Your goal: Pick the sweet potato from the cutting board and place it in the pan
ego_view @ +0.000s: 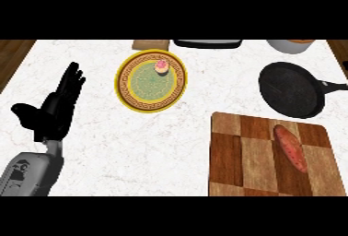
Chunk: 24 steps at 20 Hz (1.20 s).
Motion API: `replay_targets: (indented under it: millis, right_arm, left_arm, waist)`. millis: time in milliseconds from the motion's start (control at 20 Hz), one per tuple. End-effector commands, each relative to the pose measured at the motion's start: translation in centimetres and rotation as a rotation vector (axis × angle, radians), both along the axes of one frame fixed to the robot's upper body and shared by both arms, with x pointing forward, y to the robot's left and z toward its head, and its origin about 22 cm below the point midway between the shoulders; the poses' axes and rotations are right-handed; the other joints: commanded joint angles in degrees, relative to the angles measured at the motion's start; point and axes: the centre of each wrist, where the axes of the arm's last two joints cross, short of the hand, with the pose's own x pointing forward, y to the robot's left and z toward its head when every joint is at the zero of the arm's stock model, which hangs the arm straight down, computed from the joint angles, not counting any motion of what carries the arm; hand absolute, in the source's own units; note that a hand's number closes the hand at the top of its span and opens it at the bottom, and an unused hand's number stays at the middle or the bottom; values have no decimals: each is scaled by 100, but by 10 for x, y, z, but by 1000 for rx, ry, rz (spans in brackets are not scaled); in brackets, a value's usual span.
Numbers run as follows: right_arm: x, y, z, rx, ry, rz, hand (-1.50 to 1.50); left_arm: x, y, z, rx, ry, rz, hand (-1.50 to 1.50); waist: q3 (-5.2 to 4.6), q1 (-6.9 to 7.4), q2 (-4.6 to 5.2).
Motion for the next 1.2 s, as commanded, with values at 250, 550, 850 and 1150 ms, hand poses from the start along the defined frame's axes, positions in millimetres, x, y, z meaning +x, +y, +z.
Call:
replay_targets:
  millis: [250,550,850,1150]
  right_arm:
    - [14,-5,35,-77,-52,242,-150]
    - [25,16,31,-71,-7,312,-150]
    - [23,34,-2,-79,65,421,-150]
    - [20,30,0,-206,94,374,-150]
  left_arm:
    - [2,-11,-3,2,22,-3,0]
    - [0,-4,1,-12,15,3,0]
    - [6,-16,0,-4,24,11,0]
    - [4,-11,3,-2,22,27,0]
  waist:
    - [-16,27,-28]
    - [-29,-15,-73]
    - [-22,-82,-52]
    - [-29,-156,-80]
